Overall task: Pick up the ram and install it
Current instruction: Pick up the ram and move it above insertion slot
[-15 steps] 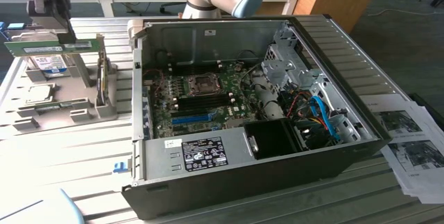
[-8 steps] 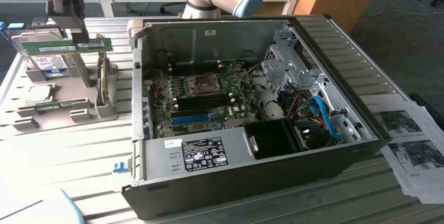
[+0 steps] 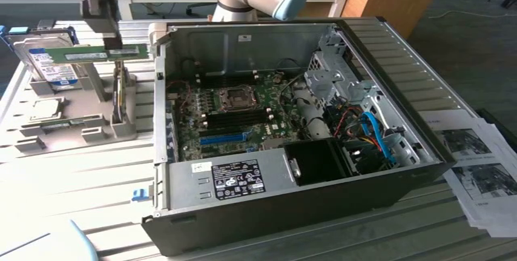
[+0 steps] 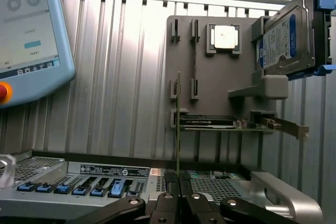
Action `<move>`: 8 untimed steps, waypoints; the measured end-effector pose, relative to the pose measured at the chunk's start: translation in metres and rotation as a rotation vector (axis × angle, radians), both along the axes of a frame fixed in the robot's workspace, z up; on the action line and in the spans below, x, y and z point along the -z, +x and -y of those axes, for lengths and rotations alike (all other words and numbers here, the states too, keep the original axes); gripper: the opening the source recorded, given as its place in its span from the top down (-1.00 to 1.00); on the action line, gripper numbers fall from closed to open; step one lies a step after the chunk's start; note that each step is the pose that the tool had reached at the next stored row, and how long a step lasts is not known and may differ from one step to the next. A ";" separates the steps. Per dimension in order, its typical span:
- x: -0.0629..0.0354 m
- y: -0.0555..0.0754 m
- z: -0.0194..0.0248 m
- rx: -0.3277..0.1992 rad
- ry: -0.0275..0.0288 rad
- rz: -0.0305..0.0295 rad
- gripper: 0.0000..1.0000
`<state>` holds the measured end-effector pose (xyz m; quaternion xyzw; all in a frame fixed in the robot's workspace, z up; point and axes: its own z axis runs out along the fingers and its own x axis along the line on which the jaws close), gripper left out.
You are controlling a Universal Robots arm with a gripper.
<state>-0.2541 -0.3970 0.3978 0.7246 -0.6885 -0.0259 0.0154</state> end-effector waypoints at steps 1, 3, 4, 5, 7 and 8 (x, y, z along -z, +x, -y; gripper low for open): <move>0.0000 0.003 0.0000 0.000 0.0000 0.0000 0.79; 0.0000 0.009 0.0000 0.000 0.0000 -0.0001 0.79; 0.0001 0.012 0.0000 0.000 0.0000 0.0000 0.79; 0.0001 0.015 0.0000 0.000 0.0001 0.0000 0.79; 0.0002 0.022 0.0000 -0.001 0.0001 0.0000 0.79; 0.0002 0.025 0.0000 -0.001 0.0001 0.0001 0.79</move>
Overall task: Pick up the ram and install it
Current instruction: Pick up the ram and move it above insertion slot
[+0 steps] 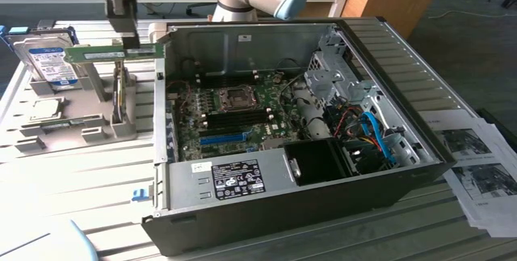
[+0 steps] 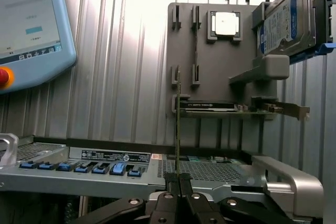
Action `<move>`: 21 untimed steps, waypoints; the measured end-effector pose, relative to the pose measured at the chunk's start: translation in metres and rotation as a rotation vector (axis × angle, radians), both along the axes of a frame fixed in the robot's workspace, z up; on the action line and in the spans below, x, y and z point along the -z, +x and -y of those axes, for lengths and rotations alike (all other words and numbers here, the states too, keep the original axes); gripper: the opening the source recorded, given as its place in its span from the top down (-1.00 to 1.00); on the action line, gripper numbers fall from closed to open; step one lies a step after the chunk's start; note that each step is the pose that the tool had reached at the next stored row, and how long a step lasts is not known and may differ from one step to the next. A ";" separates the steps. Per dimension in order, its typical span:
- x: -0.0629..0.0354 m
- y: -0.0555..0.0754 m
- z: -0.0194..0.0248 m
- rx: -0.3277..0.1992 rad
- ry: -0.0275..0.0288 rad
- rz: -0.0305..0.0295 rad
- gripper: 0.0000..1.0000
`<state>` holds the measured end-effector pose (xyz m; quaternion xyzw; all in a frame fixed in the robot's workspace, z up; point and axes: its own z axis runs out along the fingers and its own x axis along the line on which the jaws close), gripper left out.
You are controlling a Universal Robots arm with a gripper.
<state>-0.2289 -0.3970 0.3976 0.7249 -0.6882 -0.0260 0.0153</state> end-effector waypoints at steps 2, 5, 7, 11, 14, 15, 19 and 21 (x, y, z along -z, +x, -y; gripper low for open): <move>0.0000 0.007 0.0000 0.000 -0.0002 -0.0002 0.79; 0.0001 0.016 0.0000 -0.001 -0.0001 -0.0002 0.79; 0.0002 0.021 0.0000 -0.001 0.0000 -0.0001 0.79; 0.0003 0.033 0.0000 -0.001 -0.0001 -0.0001 0.79; 0.0004 0.043 0.0000 -0.002 -0.0001 -0.0001 0.79; 0.0004 0.047 0.0000 -0.002 -0.0002 -0.0002 0.79; 0.0006 0.061 0.0000 -0.003 -0.0001 -0.0001 0.79; 0.0007 0.068 0.0000 -0.003 0.0000 0.0000 0.79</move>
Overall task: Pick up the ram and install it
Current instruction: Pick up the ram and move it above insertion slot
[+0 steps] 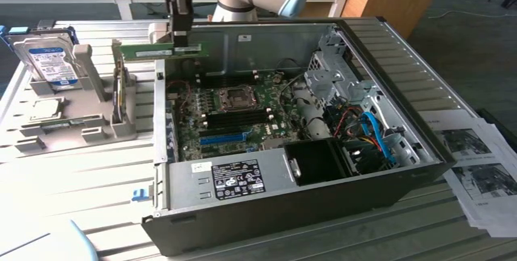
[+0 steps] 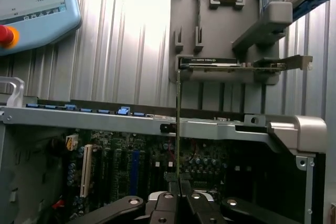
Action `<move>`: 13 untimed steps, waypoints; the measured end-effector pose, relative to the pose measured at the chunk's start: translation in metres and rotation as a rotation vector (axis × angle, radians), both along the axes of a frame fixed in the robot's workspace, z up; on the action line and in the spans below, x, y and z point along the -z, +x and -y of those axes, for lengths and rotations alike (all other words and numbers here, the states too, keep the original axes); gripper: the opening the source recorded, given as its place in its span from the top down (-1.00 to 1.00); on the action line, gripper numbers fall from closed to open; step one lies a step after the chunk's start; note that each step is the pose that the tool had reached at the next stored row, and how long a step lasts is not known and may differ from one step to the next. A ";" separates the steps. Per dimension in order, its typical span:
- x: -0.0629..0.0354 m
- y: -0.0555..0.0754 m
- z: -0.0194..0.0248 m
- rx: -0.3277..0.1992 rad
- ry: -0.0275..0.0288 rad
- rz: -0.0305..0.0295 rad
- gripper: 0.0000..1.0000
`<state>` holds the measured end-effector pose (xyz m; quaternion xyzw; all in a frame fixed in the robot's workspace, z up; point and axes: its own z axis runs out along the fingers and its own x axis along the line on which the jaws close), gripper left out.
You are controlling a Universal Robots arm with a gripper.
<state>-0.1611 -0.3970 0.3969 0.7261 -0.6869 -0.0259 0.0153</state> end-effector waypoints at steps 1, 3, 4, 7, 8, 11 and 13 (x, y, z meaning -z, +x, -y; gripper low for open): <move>0.0000 0.004 0.0000 0.000 -0.0001 -0.0001 0.79; 0.0001 0.011 0.0000 -0.001 -0.0001 -0.0001 0.79; 0.0002 0.014 0.0000 -0.001 -0.0001 -0.0001 0.79; 0.0004 0.024 0.0000 -0.003 -0.0001 -0.0001 0.79; 0.0005 0.026 0.0000 -0.003 -0.0001 -0.0001 0.79; 0.0006 0.036 0.0000 -0.004 -0.0001 -0.0001 0.79; 0.0008 0.043 0.0000 -0.004 0.0000 -0.0001 0.79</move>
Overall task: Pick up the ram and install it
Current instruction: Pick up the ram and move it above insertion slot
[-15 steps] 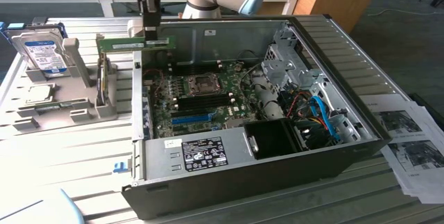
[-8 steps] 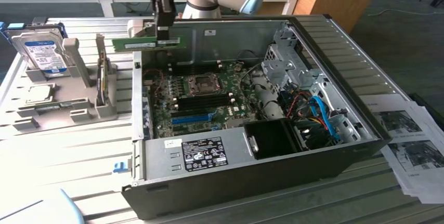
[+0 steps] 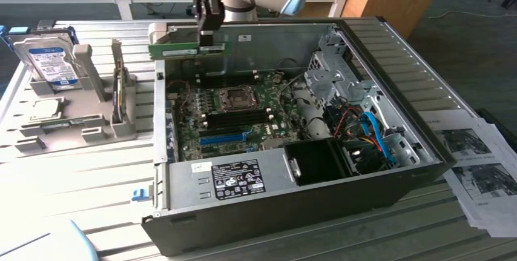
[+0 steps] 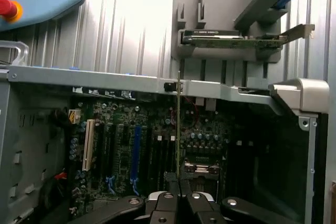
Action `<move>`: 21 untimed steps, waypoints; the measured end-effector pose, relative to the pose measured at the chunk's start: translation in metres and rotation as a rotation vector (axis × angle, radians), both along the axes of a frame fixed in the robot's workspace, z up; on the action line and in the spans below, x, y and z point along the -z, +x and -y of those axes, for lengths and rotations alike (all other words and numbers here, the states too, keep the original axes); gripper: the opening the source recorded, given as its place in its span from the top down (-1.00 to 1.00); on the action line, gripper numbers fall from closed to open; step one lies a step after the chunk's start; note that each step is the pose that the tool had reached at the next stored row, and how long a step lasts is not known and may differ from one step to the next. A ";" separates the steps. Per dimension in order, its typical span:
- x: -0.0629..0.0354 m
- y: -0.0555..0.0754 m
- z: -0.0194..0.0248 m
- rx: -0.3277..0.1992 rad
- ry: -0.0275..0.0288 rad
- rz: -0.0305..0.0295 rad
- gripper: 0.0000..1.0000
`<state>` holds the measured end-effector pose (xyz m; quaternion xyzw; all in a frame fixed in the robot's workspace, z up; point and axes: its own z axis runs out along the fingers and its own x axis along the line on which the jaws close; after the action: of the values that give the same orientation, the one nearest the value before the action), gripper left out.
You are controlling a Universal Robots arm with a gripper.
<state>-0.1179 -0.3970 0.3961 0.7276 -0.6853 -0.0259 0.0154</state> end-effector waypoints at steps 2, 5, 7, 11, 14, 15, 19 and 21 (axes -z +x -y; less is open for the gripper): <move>0.0001 0.007 0.0000 -0.001 -0.0001 0.0000 0.79; 0.0003 0.018 0.0000 -0.002 0.0000 -0.0001 0.79; 0.0003 0.026 0.0000 -0.003 -0.0001 -0.0001 0.79; 0.0006 0.042 0.0000 -0.004 0.0000 0.0000 0.79; 0.0008 0.070 0.0000 -0.006 0.0000 -0.0001 0.79; 0.0009 0.070 0.0000 -0.006 -0.0001 0.0003 0.79; 0.0009 0.070 0.0000 -0.007 -0.0001 0.0105 0.79; 0.0008 0.070 0.0000 -0.007 -0.0002 0.0118 0.79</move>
<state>-0.0477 -0.3970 0.3953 0.7301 -0.6829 -0.0215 0.0115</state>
